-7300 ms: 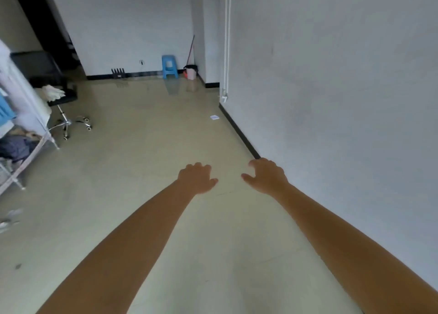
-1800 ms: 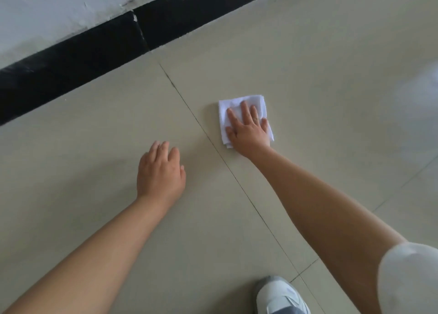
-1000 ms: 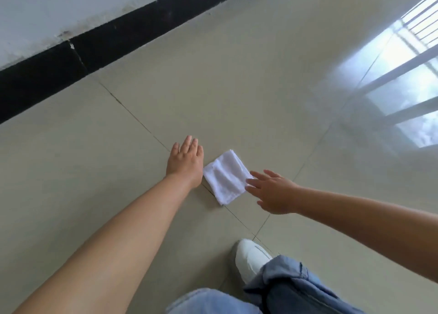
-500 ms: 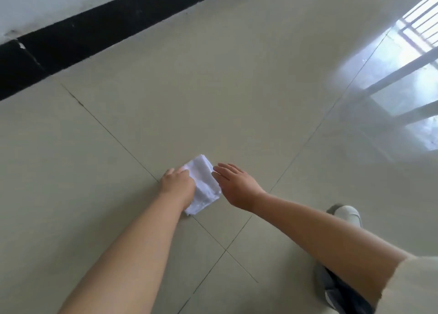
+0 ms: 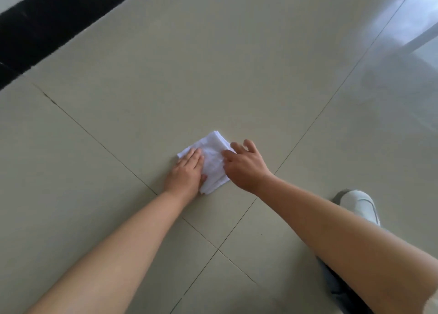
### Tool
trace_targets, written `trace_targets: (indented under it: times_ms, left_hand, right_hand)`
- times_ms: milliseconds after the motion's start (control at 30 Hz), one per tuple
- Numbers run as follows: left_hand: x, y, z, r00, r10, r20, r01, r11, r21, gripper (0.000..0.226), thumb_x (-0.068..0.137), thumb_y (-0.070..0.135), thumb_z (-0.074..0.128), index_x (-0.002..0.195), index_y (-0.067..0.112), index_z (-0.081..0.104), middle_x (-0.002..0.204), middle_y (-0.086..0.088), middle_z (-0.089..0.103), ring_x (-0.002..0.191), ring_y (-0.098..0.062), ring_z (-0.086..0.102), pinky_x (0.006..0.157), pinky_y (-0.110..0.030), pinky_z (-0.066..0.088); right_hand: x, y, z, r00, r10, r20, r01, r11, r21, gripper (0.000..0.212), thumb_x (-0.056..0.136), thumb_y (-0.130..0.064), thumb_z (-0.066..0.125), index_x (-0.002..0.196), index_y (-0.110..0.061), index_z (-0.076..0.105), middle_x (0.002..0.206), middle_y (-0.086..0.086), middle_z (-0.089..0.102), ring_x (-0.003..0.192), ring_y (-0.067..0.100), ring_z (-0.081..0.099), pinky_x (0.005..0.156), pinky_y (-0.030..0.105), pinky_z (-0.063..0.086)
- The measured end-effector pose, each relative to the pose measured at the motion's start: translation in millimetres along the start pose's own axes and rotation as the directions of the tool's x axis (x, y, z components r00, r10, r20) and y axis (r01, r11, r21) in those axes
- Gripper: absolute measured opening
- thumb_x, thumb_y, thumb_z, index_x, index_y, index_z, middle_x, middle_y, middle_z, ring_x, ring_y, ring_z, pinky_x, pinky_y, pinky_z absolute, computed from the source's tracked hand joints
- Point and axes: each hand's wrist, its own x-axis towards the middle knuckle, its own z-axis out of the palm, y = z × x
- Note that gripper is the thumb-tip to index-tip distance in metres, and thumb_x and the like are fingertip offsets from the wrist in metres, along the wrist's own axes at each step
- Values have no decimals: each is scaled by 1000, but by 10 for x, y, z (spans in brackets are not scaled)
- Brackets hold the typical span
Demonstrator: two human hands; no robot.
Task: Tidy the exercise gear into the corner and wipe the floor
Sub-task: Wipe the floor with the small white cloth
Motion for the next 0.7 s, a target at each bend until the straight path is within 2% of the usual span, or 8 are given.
trace_targets:
  times_ms: [67,167,267,367,467,533,600,700]
  left_hand:
    - [195,276,-15,1000,8,1,-7,995,-94,55,101,17,33,150,1,14,160,-12,7,150,-21,7,120,-28,7]
    - [320,652,77,995,93,21,-89,988,-125,39,78,7,49,110,-3,69,122,-18,66,117,-25,63,94,-28,51]
    - [308,770,349,981,182,-75,-190,973,-129,44,65,11,37,73,9,81,84,-3,79,79,-16,77,62,-24,59]
    - [216,758,368,965,247,-87,-252,967,-49,45,68,11,37,77,10,81,85,-3,79,79,-16,77,70,-24,58]
    - [267,734,338,950,296,-98,-294,955,28,46,69,13,36,78,8,80,86,-4,79,79,-17,77,85,-29,43]
    - [332,722,293,954,294,-59,-294,956,21,46,68,13,35,78,8,80,84,-5,79,79,-18,77,85,-32,48]
    - [475,705,236,966,250,-72,-251,968,-10,47,67,12,35,76,8,80,83,-5,79,77,-18,77,71,-27,59]
    - [704,683,-45,991,111,-71,-110,994,19,56,70,10,26,90,1,78,100,-12,76,93,-20,74,78,-27,58]
  right_hand:
    - [-91,154,-3,991,132,15,-132,991,6,22,26,-13,82,34,-18,62,52,-9,61,62,18,67,74,30,26]
    - [-327,312,81,940,338,50,-341,938,59,15,45,-7,80,55,-16,71,70,-2,67,76,21,66,77,30,30]
    - [-598,277,244,906,417,68,-421,882,212,30,40,15,73,62,-4,64,74,4,69,64,25,63,57,24,46]
    - [-732,111,377,901,430,60,-425,844,328,42,31,16,75,67,-4,68,76,3,71,56,23,65,46,17,44]
    - [-674,33,407,900,423,102,-433,846,311,37,64,-3,53,93,-2,75,100,10,75,86,28,74,71,32,58]
    - [-565,75,314,874,446,194,-485,822,298,60,79,-14,23,124,5,58,134,18,55,125,32,55,107,35,35]
    - [-456,235,249,880,365,302,-452,841,299,57,93,-14,14,148,-1,15,159,11,8,149,24,7,113,25,-6]
    - [-203,593,142,889,290,355,-404,861,310,59,97,-8,24,150,-10,-2,160,3,-10,148,16,-11,117,24,-10]
